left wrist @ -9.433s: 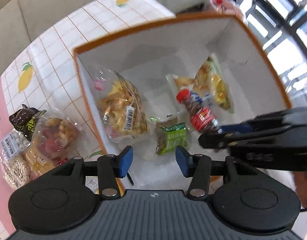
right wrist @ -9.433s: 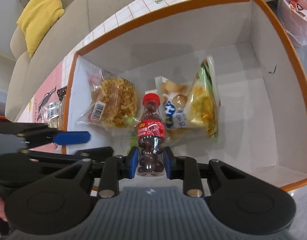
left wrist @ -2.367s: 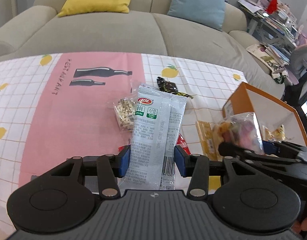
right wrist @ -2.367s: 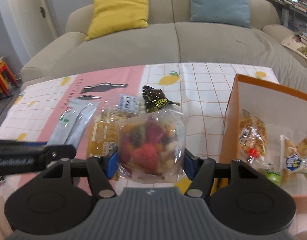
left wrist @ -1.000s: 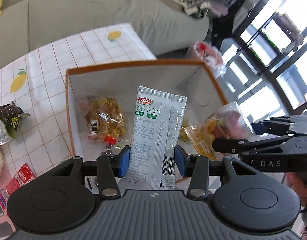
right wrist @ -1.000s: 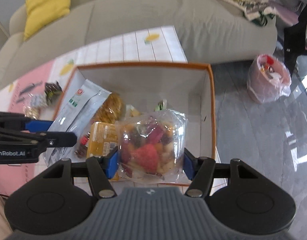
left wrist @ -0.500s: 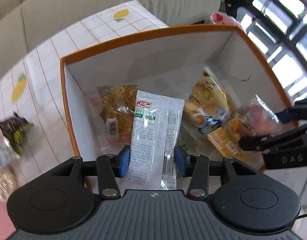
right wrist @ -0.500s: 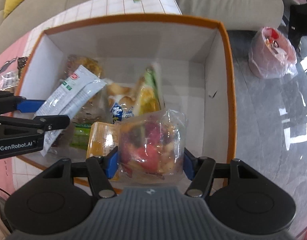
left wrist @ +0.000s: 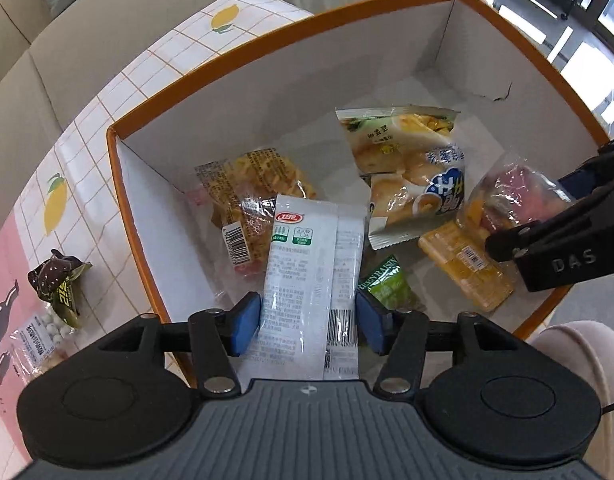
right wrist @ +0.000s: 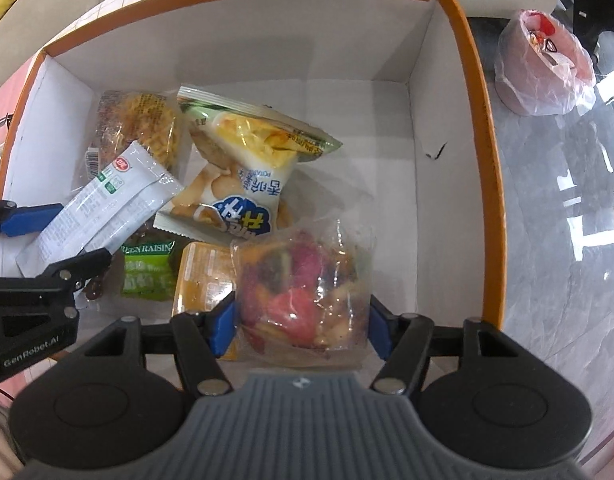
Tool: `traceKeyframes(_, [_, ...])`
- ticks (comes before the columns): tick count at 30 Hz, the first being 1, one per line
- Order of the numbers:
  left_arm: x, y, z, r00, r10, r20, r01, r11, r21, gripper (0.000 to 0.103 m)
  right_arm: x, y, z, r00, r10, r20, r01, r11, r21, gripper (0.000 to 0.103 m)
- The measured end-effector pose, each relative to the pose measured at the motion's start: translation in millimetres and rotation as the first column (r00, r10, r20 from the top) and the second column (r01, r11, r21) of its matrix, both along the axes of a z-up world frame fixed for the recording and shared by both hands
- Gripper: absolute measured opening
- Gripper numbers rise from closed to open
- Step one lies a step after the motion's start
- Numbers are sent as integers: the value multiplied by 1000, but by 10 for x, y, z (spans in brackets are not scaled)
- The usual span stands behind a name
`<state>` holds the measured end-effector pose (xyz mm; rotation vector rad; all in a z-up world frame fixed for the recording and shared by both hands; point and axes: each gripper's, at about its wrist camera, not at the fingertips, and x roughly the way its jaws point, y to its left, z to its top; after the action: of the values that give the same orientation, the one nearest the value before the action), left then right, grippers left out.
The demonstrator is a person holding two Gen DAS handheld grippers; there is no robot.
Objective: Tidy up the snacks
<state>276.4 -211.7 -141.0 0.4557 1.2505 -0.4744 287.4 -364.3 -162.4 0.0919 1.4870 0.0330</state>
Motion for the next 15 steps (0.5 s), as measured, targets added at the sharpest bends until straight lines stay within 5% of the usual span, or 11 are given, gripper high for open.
traceKeyframes(3, [-2,29,64,1000,-5,16,5,1000,-15,76,-18,30,22,1000,14,6,-14,1000,-13,66])
traceKeyframes(9, [-22,87,201,1000,2,30,0,999,-41,77,-54,73,91,1000,22,12,-21,999,-33,69])
traceKeyframes(12, [-47,139,299,999,6,46,-3,998,-63,77,-66,106,178,999,26,43,-23,998,-55,82])
traceKeyframes(15, [-81,202,409,998,14,61,-9,997,-80,77,-94,133,277,998,30,61,-26,997,-69,82])
